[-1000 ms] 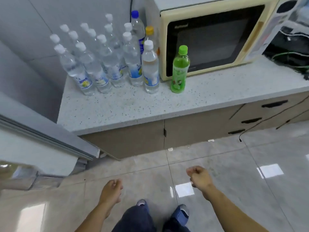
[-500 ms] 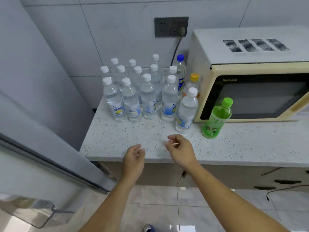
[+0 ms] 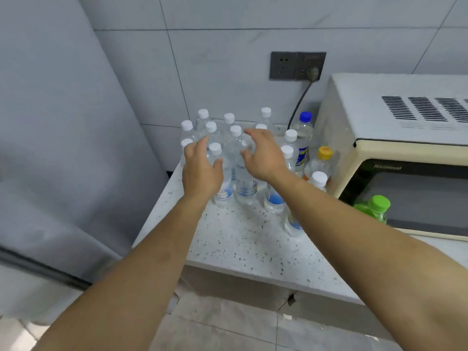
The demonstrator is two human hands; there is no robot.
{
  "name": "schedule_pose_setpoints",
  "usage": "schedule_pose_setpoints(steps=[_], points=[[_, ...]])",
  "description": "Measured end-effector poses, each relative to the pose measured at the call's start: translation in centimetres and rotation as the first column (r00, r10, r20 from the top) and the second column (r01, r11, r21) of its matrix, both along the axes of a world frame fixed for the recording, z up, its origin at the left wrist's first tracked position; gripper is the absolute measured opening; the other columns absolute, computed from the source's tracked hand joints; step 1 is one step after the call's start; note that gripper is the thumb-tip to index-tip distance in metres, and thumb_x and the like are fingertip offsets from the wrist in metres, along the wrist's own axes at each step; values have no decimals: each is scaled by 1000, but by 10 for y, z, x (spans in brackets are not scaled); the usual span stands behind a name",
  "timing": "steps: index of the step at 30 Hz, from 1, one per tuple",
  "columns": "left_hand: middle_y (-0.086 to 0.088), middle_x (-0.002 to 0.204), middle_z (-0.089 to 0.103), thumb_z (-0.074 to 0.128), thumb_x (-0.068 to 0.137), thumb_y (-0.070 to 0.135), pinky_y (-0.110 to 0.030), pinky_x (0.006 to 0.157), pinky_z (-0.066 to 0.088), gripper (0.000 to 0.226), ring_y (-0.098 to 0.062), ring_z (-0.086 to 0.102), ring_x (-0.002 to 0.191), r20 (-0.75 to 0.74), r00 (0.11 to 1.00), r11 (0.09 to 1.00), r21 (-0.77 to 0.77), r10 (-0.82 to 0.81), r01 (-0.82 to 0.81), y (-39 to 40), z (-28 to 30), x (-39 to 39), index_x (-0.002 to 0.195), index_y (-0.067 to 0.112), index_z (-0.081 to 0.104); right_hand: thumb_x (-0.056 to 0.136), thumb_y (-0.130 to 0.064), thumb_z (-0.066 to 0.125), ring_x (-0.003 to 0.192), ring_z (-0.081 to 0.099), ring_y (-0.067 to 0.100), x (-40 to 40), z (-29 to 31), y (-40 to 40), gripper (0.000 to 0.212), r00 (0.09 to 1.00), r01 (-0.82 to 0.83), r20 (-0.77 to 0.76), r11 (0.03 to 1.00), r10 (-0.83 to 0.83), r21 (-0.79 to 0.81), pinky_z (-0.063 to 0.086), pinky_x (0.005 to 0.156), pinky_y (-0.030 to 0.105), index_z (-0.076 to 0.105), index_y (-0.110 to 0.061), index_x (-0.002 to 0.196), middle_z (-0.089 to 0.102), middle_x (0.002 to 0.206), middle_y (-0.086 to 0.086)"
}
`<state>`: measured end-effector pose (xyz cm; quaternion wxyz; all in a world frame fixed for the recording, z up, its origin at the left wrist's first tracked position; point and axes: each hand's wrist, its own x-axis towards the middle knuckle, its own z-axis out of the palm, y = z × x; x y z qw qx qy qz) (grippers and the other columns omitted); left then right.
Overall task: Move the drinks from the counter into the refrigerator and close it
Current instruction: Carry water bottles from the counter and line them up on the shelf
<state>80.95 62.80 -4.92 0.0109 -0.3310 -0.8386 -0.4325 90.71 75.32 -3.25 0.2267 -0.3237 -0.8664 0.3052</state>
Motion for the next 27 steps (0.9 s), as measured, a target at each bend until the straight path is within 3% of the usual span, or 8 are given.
schedule_pose_setpoints(steps=[3, 8, 12, 17, 24, 27], points=[[-2, 150, 35, 60, 96, 22, -32, 93, 40, 56, -24, 51, 123, -64, 993, 977, -195, -97, 83, 12, 0, -7, 147, 21, 39, 97, -25, 58, 126, 52, 27, -9, -4, 8, 54, 983, -70, 171, 997, 66, 15, 41, 101, 34, 40, -22, 148, 41, 148, 9], [0, 141, 44, 64, 94, 26, -34, 87, 45, 48, -24, 57, 111, -101, 985, 953, -282, -141, 108, 16, -3, -6, 139, 23, 48, 93, -27, 67, 105, 58, 30, -5, -11, 8, 38, 990, -64, 127, 997, 59, 36, 37, 79, 29, 53, -20, 127, 53, 125, 11], [-2, 131, 51, 68, 91, 17, -24, 80, 36, 30, -23, 57, 106, -101, 981, 962, -234, -168, 141, 6, -5, 8, 120, 17, 60, 91, -23, 70, 104, 57, 30, 10, -12, -2, 33, 993, -84, 92, 995, 78, 61, 37, 80, 29, 59, -13, 120, 57, 119, 13], [-1, 127, 56, 69, 90, 17, -23, 85, 37, 37, -21, 57, 109, -63, 991, 982, -154, -120, 109, -15, 0, 16, 126, 20, 61, 90, -21, 71, 101, 58, 26, 33, -10, -7, 29, 999, -44, -18, 999, 44, 27, 39, 81, 27, 62, -13, 117, 59, 117, 11], [-2, 122, 60, 71, 88, 18, -36, 91, 50, 41, -23, 60, 104, -10, 984, 979, -105, -179, 177, -33, -6, 26, 127, 19, 60, 88, -22, 73, 103, 59, 22, 49, -19, -18, 27, 996, -55, -71, 998, 52, -31, 40, 82, 24, 66, -13, 112, 65, 114, 5], [10, 121, 61, 73, 86, 22, -25, 89, 47, 42, -13, 55, 110, 8, 985, 985, 2, -170, 170, -40, -20, 25, 126, 24, 60, 86, -25, 74, 102, 59, 26, 54, -27, -25, 28, 989, -16, -149, 1000, 12, -25, 46, 87, 34, 66, -11, 109, 67, 107, 3]])
